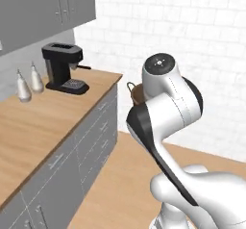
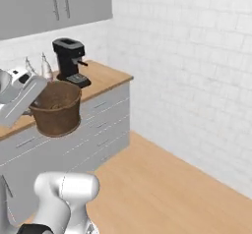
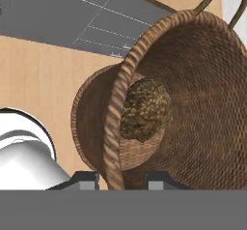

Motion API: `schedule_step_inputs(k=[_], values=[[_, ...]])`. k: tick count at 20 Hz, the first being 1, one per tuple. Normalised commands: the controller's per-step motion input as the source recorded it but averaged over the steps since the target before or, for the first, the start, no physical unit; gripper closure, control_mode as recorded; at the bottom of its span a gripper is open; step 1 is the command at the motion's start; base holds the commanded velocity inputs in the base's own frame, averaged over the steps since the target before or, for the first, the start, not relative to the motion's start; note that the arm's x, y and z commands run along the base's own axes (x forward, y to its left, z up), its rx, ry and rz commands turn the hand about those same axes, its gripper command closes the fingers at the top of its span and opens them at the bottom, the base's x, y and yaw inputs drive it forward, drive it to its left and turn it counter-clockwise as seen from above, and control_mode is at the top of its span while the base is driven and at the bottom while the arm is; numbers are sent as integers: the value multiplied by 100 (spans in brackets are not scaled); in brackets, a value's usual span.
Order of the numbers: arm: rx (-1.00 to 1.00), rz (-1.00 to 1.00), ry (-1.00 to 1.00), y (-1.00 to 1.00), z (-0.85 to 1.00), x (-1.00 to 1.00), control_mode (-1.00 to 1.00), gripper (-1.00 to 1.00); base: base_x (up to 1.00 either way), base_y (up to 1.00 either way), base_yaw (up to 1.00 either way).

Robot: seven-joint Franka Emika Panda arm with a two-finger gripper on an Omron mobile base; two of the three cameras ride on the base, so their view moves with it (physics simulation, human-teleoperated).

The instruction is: Open the cabinet, pick up the bread from the cabinet and place it in the basket. Then move the basket to the dining counter.

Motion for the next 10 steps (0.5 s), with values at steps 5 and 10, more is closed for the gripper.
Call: schedule_step_inputs(k=[5,10], values=[[0,0,0,0,0,0,100,100,0,0,-95],[0,0,0,0,0,0,100,100,0,0,-95]])
